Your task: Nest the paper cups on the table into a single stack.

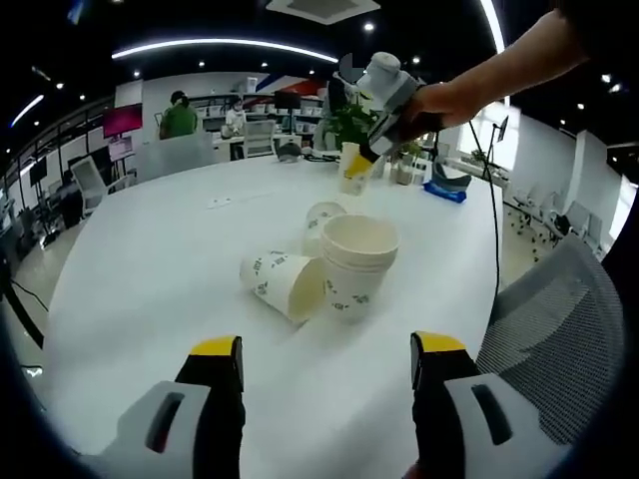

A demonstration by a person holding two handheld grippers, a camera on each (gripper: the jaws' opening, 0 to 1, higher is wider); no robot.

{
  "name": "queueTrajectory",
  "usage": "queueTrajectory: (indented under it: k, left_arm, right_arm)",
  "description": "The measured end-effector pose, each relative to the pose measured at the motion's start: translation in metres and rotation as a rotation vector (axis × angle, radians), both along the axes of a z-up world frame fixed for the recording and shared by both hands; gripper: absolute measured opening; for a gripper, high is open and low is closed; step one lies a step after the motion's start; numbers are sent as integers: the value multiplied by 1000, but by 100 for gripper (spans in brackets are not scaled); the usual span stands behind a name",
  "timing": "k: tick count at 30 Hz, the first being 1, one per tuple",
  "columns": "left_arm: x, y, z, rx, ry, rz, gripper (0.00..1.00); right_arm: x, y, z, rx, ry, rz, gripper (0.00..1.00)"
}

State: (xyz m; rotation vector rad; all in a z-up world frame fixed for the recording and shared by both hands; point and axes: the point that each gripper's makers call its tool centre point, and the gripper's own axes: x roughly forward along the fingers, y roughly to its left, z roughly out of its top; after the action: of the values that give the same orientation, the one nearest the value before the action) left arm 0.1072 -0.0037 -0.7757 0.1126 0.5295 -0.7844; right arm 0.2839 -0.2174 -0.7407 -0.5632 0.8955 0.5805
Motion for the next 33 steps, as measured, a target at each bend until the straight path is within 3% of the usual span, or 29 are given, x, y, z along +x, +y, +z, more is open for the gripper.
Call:
queueTrajectory:
  k: [16, 26, 33]
  left_arm:
    - [-2, -1, 2, -2, 6, -3, 66]
    - [-1, -1, 1, -7, 8, -4, 66]
    - [-2, -1, 0, -4, 11, -8, 66]
  right_arm:
    - [-18, 32, 32, -15, -34, 169, 0]
    - [-53, 67, 47, -33, -36, 308, 0]
    - [-67, 80, 55, -34, -37, 375, 0]
